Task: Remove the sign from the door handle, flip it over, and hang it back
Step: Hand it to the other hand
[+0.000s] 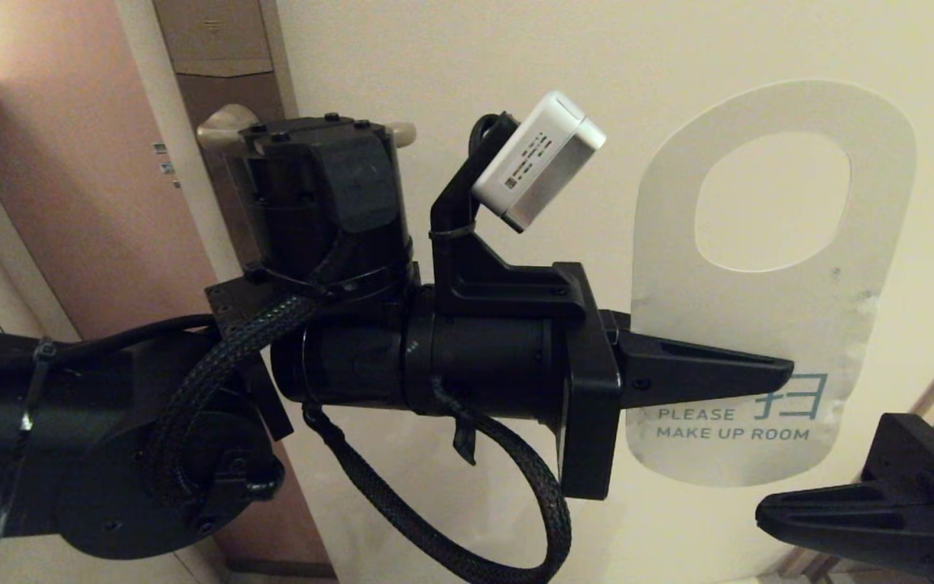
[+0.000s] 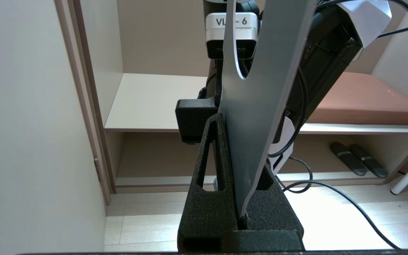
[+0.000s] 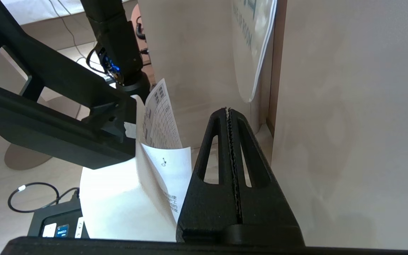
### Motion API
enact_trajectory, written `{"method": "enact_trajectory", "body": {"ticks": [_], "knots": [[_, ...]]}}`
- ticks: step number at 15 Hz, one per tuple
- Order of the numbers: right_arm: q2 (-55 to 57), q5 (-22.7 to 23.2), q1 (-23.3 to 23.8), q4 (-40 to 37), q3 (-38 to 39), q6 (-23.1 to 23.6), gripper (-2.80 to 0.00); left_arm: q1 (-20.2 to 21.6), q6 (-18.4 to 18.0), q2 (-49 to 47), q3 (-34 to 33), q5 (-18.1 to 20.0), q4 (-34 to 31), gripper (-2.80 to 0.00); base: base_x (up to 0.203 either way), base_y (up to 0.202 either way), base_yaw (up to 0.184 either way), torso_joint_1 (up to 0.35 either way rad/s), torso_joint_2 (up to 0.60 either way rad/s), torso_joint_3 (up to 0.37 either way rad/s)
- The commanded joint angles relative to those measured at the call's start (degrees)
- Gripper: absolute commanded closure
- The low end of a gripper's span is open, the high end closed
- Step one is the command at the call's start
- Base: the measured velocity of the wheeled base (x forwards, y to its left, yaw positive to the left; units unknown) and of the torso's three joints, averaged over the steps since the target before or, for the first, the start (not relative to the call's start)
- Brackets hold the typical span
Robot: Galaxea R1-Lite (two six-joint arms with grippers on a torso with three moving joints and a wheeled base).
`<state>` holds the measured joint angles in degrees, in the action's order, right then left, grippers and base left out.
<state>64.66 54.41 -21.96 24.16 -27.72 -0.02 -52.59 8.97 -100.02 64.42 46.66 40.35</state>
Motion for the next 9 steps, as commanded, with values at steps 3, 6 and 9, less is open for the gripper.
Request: {"method": "enact_trajectory", "body": {"ticks": [3,6,9], "knots": [[-0.24,0.35,-0.02,0.18,0.21,0.29,0.0,-0.13,-0.01,0.18,-0.08,0.27,0.25,0.0,0.0,0.0,0.0,0.0,0.0,0.0],[-0.32,0.35,0.06,0.11,0.12,0.46,-2.8,-0.41,-0.01,0.27,-0.08,0.27,0.25,0.0,0.0,0.0,0.0,0.0,0.0,0.0],[-0.15,0.35,-0.02,0.18,-0.05,0.46,-2.8,-0.92,0.03,0.51,-0.08,0.27,0.25,0.0,0.0,0.0,0.0,0.0,0.0,0.0]]}}
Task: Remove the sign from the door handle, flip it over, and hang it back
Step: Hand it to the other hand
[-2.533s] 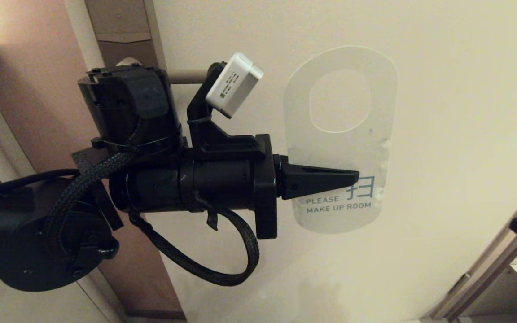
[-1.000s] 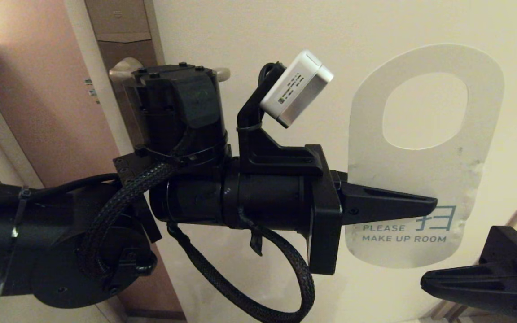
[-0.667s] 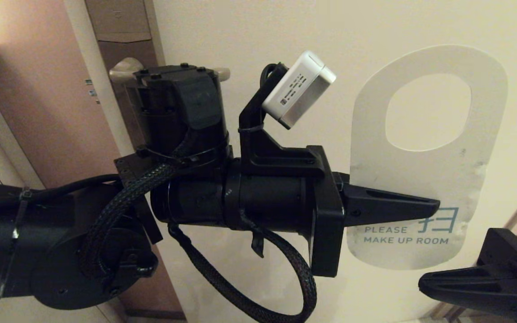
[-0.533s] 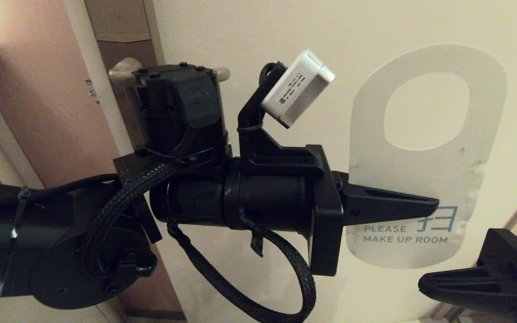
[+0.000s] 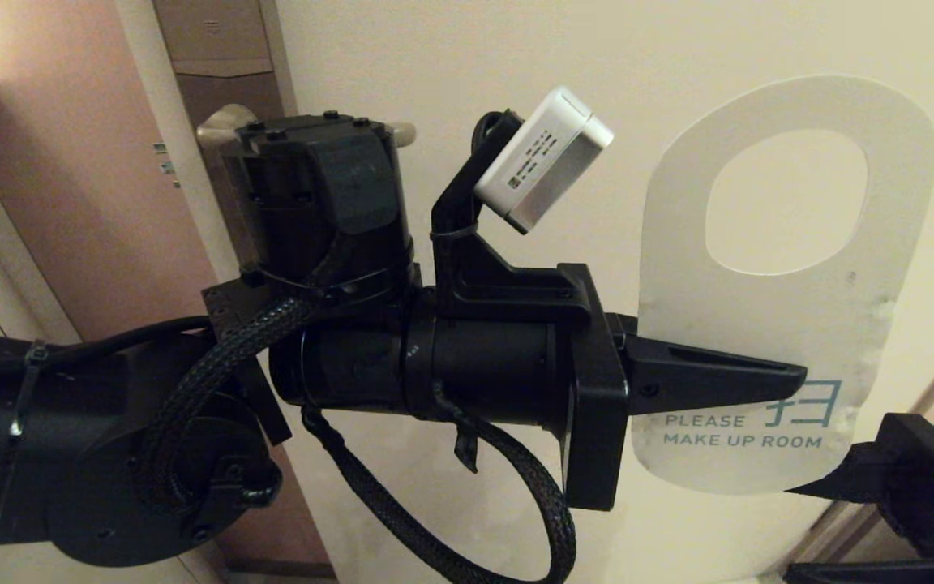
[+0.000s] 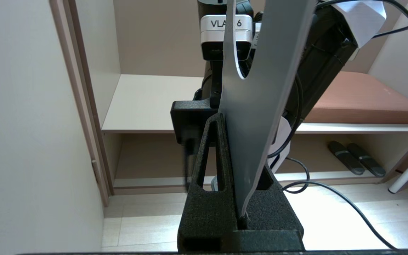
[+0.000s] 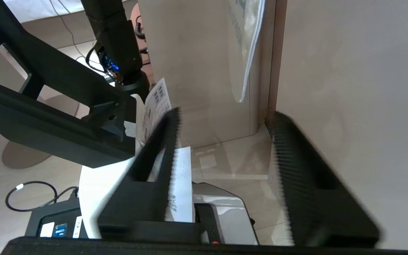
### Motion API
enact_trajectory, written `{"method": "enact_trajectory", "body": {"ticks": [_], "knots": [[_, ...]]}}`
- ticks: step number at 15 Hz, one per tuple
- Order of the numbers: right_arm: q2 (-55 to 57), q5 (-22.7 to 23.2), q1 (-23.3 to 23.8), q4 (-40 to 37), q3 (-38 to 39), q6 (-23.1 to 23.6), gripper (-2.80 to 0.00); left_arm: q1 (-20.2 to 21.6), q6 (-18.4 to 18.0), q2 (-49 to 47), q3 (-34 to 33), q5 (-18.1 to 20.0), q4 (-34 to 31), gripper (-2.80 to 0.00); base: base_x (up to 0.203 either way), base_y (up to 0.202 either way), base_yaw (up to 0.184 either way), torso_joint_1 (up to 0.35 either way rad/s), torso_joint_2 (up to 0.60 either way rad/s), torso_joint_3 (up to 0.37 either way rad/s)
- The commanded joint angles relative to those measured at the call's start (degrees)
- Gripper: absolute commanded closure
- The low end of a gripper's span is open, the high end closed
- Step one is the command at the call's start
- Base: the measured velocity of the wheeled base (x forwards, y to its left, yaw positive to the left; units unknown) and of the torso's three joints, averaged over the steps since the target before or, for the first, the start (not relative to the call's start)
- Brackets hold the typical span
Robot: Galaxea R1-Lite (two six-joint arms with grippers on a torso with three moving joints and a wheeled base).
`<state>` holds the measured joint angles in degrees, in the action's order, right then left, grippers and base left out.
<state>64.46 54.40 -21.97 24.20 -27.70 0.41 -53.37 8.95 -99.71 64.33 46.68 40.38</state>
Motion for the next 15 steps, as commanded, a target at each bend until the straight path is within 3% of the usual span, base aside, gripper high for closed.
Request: {"method": "enact_trajectory", "body": {"ticks": [1,15], "knots": [[0.05,0.27,-0.01,0.15,-0.16,0.02,-2.8,-0.59,0.1,0.39,0.01,0.26,0.23,0.0,0.0,0.0,0.0,0.0,0.0,0.0],[1.17,-1.33,-1.13,0.06,-3.68,-0.24,-2.8,-1.82,-0.05,-2.86,2.06,0.17,2.34,0.0,0.0,0.0,0.0,0.0,0.0,0.0]]}}
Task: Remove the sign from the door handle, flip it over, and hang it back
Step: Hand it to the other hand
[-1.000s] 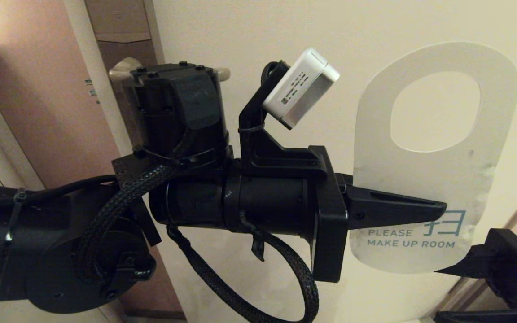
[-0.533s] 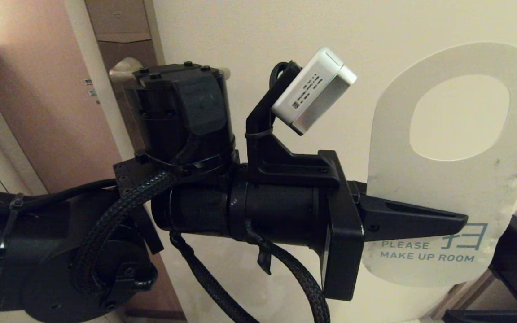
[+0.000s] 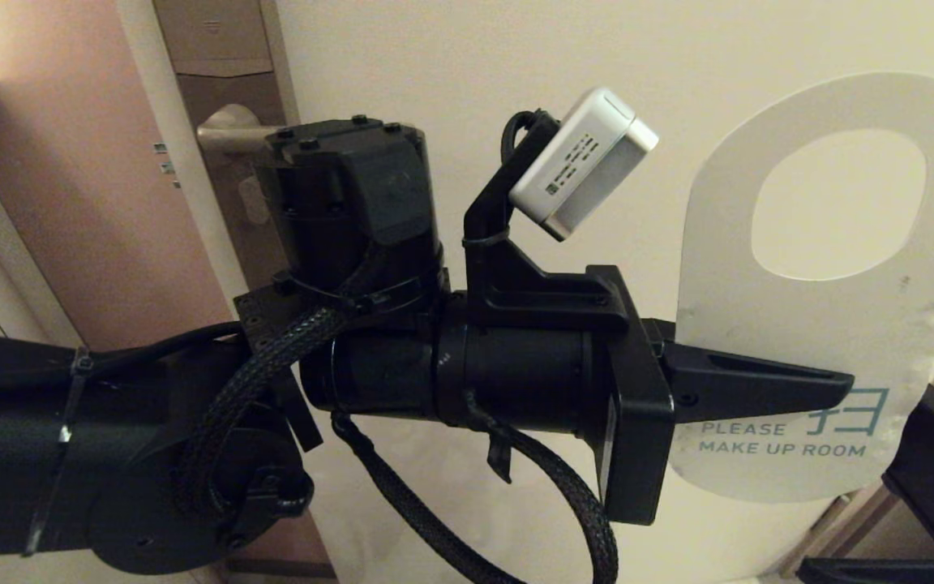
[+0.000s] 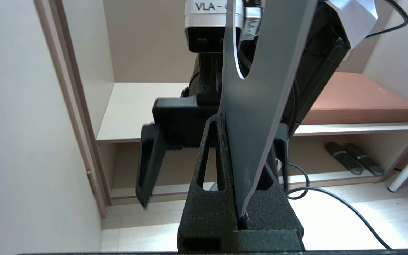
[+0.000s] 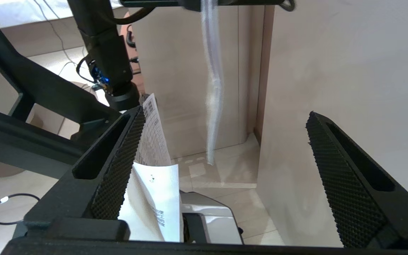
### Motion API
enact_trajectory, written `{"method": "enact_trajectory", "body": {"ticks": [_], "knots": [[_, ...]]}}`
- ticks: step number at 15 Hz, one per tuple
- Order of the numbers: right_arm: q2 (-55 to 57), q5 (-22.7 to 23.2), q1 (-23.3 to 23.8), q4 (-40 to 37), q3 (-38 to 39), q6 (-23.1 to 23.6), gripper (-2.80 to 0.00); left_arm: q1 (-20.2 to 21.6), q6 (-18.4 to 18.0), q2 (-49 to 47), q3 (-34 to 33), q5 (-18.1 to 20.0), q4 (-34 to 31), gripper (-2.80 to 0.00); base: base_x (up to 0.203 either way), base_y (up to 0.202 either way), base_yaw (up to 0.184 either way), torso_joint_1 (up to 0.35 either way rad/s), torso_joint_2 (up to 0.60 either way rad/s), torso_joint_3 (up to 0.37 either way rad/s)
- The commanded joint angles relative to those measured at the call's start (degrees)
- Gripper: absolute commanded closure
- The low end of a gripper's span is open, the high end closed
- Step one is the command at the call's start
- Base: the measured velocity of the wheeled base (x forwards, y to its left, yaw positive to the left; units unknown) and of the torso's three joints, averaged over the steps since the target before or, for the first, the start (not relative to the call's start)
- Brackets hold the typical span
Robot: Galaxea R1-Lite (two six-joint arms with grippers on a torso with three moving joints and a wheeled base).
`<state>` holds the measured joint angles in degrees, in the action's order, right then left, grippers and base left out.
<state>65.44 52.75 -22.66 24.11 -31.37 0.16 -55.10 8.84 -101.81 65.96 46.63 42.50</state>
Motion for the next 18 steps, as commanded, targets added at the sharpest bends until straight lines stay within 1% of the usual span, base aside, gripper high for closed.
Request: {"method": "enact_trajectory", "body": {"ticks": [1,5,8,16,18], "knots": [[0.3,0.25,-1.2,0.15,0.01,0.02,-2.8,-0.18,0.05,-1.14,0.86,0.3,0.13,0.0,0.0,0.0,0.0,0.0,0.0,0.0],[0.83,-0.98,-1.78,0.15,-0.01,0.11,-2.8,-0.71,0.04,-1.55,1.01,0.48,0.13,0.0,0.0,0.0,0.0,0.0,0.0,0.0],[1.45,-1.07,-1.78,0.15,-0.1,0.11,-2.8,-1.3,-0.05,-1.9,0.92,0.39,0.27,0.0,0.0,0.0,0.0,0.0,0.0,0.0],[2.13,-1.07,-1.78,0.15,-1.07,0.11,-2.8,-1.24,-0.14,-1.9,0.66,0.39,0.31,0.0,0.0,0.0,0.0,0.0,0.0,0.0],[2.15,-1.77,-1.78,0.15,-0.98,0.11,-2.8,-1.32,-0.22,-1.9,0.57,0.39,0.31,0.0,0.0,0.0,0.0,0.0,0.0,0.0]]}}
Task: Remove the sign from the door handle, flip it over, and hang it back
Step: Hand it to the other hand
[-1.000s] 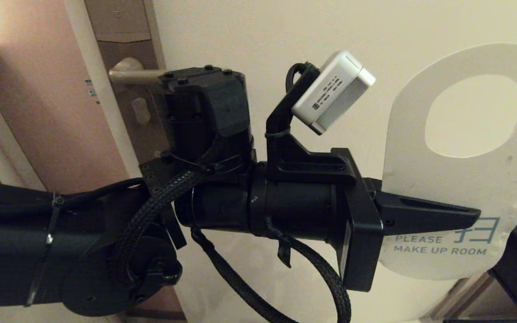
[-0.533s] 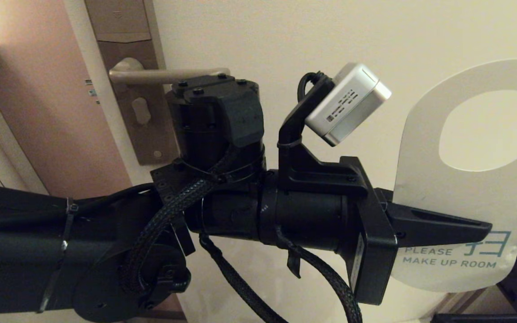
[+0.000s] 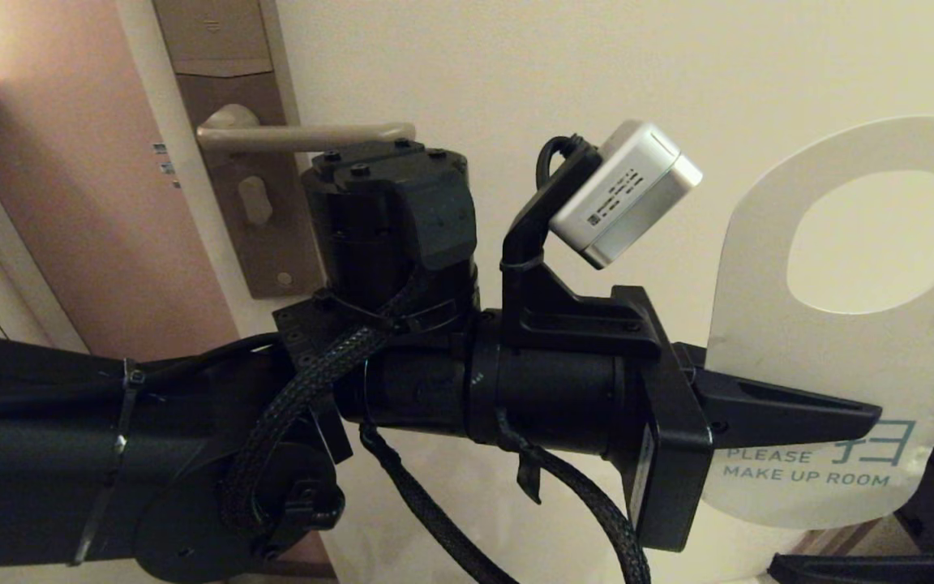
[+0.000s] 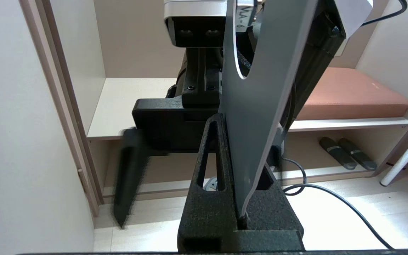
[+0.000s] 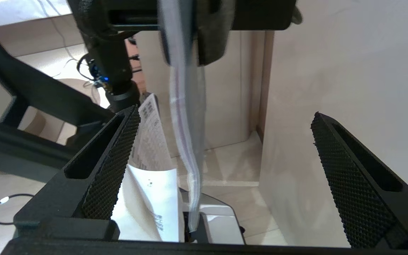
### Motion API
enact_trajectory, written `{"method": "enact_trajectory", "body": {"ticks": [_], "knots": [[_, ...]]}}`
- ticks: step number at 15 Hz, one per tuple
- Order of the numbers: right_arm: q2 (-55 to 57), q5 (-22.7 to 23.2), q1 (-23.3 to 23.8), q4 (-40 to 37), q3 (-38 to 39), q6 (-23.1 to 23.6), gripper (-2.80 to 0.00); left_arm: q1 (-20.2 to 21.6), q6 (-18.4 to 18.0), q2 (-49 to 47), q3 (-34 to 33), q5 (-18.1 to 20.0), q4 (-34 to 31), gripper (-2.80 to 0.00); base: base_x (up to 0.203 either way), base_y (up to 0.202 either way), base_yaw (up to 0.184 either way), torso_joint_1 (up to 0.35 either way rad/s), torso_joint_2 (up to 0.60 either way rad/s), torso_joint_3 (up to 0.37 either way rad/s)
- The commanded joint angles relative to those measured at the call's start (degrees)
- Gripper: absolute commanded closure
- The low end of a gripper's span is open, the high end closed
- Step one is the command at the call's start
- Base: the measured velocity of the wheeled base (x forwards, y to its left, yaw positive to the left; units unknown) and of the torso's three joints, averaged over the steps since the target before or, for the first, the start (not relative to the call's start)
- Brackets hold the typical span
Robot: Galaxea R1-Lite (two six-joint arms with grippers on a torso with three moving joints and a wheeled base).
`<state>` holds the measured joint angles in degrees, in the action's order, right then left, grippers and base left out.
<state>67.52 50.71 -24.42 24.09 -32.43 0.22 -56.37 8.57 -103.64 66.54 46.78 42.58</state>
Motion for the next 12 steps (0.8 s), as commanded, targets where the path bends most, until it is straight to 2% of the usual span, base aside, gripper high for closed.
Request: {"method": "enact_trajectory", "body": {"ticks": [1,12], "knots": [[0.06,0.01,-0.02,0.17,0.18,0.04,0.0,-0.03,0.04,-0.07,-0.09,0.25,0.22,0.0,0.0,0.0,0.0,0.0,0.0,0.0],[0.33,0.01,-0.02,0.17,0.27,0.04,0.0,-0.06,-0.13,0.14,-1.67,0.25,0.4,0.0,0.0,0.0,0.0,0.0,0.0,0.0]]}}
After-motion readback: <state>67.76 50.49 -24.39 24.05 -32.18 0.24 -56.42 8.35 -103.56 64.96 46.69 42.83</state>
